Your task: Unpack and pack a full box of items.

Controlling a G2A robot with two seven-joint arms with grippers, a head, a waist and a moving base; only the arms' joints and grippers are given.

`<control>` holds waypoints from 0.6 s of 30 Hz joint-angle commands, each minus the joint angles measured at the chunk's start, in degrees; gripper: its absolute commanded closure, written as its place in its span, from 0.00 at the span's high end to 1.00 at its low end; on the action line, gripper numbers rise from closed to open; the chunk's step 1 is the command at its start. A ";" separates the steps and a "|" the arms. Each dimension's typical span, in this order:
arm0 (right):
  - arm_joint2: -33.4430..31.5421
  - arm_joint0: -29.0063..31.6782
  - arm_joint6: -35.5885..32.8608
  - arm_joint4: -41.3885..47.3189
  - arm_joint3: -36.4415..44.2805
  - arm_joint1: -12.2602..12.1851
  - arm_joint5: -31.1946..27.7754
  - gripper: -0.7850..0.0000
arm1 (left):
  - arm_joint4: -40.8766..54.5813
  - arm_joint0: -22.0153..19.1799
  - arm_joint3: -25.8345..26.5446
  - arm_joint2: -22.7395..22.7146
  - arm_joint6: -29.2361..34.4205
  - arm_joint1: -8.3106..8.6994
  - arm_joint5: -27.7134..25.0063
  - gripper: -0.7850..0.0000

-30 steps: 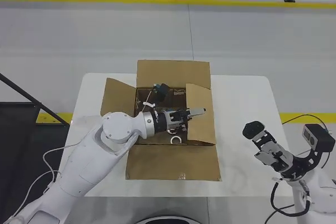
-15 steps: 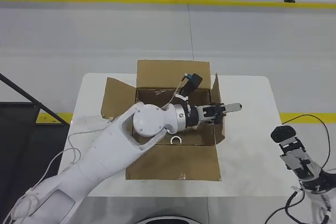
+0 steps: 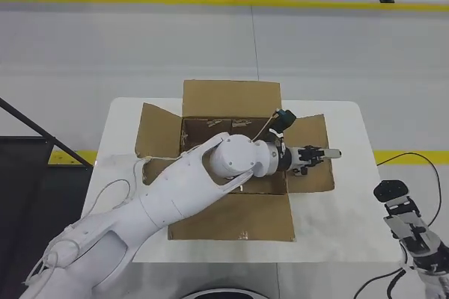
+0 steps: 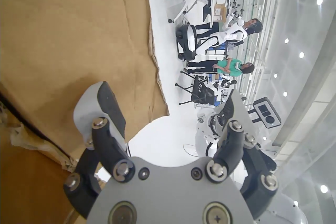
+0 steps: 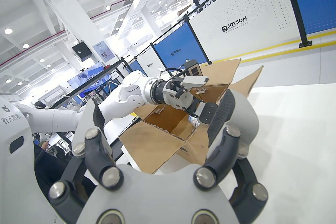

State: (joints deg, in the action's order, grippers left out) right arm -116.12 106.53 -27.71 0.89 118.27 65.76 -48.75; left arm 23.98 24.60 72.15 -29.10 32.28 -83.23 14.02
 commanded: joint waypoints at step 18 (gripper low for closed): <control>-4.51 -0.13 3.02 -14.60 10.27 0.31 9.00 1.00 | -2.85 2.31 6.77 -8.90 5.64 0.42 -0.69 1.00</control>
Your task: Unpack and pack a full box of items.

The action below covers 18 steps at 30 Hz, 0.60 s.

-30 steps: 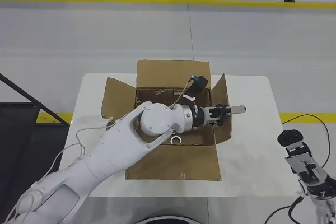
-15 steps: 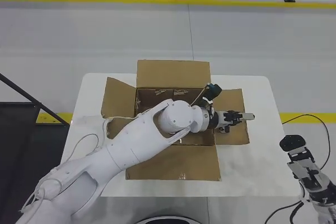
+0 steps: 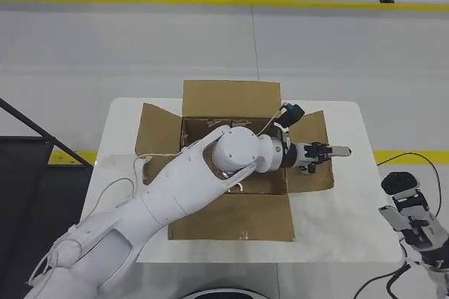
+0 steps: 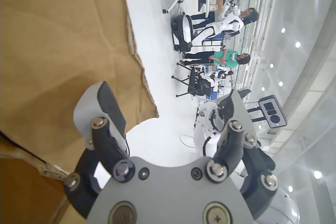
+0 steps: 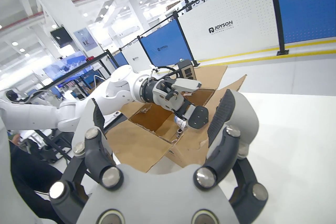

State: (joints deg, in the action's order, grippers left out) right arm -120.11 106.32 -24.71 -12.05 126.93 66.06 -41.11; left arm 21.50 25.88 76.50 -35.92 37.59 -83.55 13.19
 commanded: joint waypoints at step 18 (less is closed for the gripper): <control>21.48 -38.95 -39.97 -22.29 7.72 -5.59 21.95 1.00 | -10.98 37.80 48.88 -49.71 7.90 12.17 4.43 1.00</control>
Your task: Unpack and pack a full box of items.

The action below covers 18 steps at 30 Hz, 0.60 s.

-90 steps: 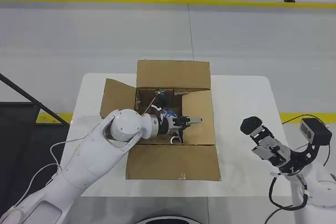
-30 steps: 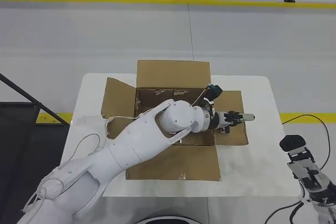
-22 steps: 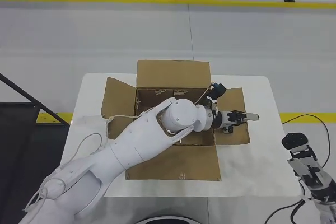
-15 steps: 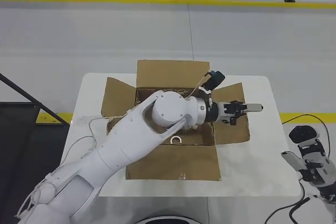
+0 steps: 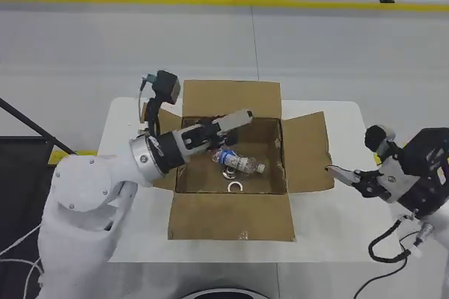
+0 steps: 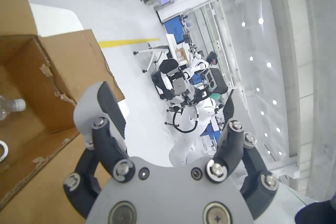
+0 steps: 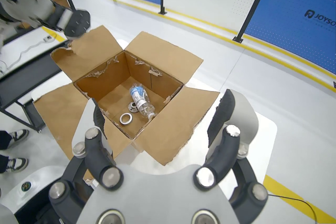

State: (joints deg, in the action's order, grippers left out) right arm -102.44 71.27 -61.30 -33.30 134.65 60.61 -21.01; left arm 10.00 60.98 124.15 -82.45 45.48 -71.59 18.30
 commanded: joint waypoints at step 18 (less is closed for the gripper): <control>58.95 -46.01 -11.71 -2.28 -40.30 7.15 13.41 1.00 | 23.92 33.70 1.67 -31.04 3.48 0.21 -22.95 1.00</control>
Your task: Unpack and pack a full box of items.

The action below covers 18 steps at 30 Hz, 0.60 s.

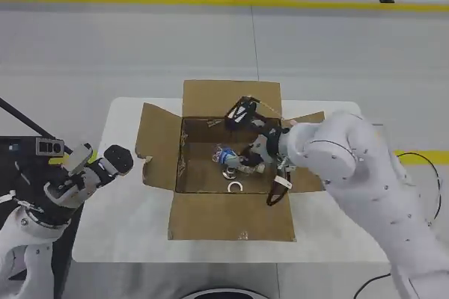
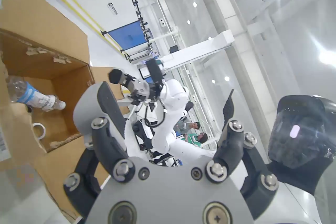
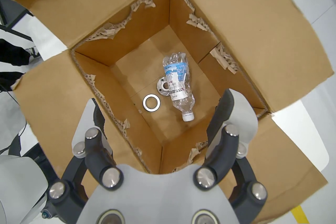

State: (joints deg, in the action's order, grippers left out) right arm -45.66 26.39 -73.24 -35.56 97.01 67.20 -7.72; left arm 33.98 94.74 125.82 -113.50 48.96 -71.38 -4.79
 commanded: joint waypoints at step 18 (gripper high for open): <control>15.14 -5.71 7.59 -5.28 -24.13 7.21 2.53 1.00 | -2.78 -1.29 -1.08 1.41 -6.03 0.16 3.22 1.00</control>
State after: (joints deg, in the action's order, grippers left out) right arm -30.66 20.70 -65.60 -40.57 73.26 74.29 -5.12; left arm 31.11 93.78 125.04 -112.21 43.77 -71.26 -2.37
